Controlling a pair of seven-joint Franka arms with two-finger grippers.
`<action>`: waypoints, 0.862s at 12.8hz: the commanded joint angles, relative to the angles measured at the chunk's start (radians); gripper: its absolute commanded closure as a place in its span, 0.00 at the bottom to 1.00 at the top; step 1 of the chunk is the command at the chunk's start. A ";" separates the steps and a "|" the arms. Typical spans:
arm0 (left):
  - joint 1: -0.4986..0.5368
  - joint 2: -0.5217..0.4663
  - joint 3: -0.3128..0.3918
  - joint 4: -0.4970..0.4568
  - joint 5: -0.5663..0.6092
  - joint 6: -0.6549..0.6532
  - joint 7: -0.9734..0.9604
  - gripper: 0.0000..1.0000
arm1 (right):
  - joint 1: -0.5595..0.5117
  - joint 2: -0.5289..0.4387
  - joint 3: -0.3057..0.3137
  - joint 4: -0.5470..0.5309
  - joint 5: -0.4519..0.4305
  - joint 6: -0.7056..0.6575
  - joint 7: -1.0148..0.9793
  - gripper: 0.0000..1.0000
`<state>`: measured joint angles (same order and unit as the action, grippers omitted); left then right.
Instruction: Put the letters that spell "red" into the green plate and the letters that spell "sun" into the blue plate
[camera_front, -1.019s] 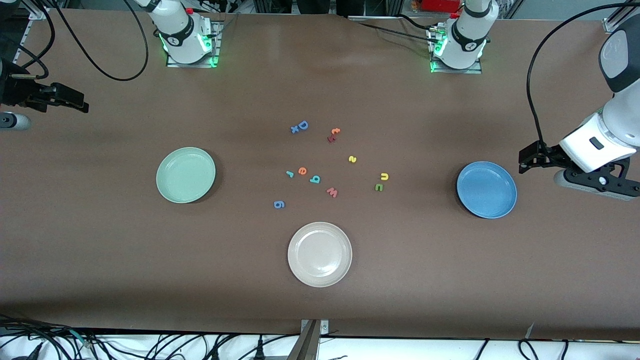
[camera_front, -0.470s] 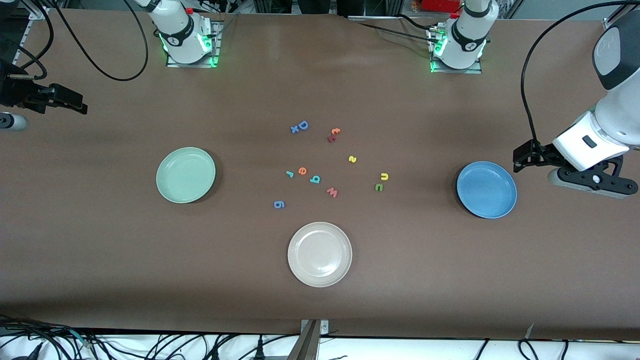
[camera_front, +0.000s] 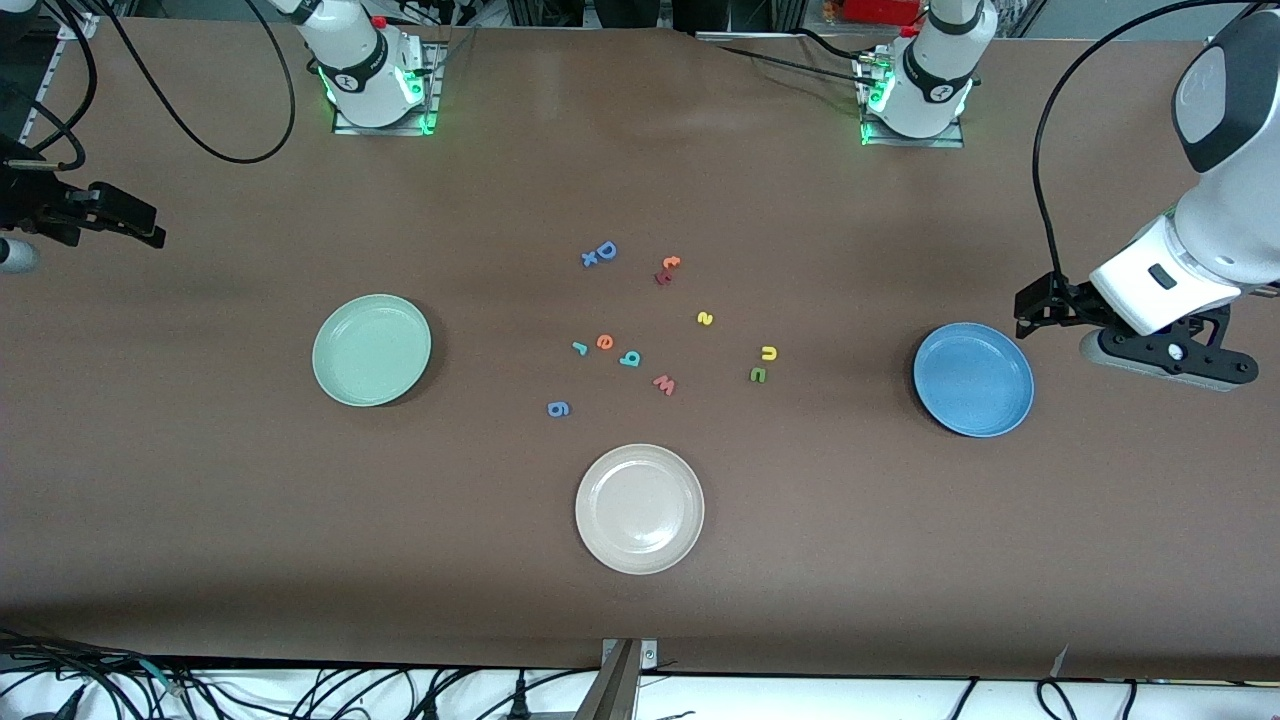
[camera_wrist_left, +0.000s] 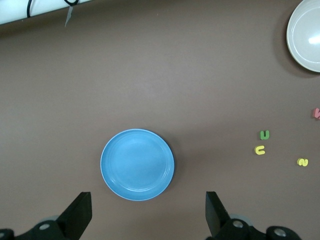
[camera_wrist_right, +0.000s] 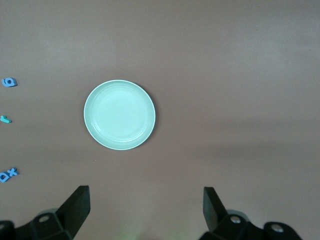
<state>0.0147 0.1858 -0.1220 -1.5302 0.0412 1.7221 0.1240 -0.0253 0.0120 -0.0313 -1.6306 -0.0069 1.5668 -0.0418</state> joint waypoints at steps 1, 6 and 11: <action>-0.016 -0.068 0.005 -0.093 -0.029 -0.002 -0.020 0.00 | -0.001 0.013 0.001 0.026 -0.015 0.007 0.008 0.00; -0.019 -0.104 0.005 -0.166 -0.049 0.007 -0.024 0.00 | 0.001 0.013 0.001 0.018 -0.007 0.018 0.010 0.00; -0.032 -0.118 0.007 -0.185 -0.057 0.011 -0.024 0.00 | -0.001 0.013 0.001 0.018 -0.004 0.015 0.010 0.00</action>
<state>-0.0073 0.1066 -0.1222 -1.6758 0.0153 1.7221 0.1036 -0.0253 0.0170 -0.0314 -1.6306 -0.0070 1.5868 -0.0413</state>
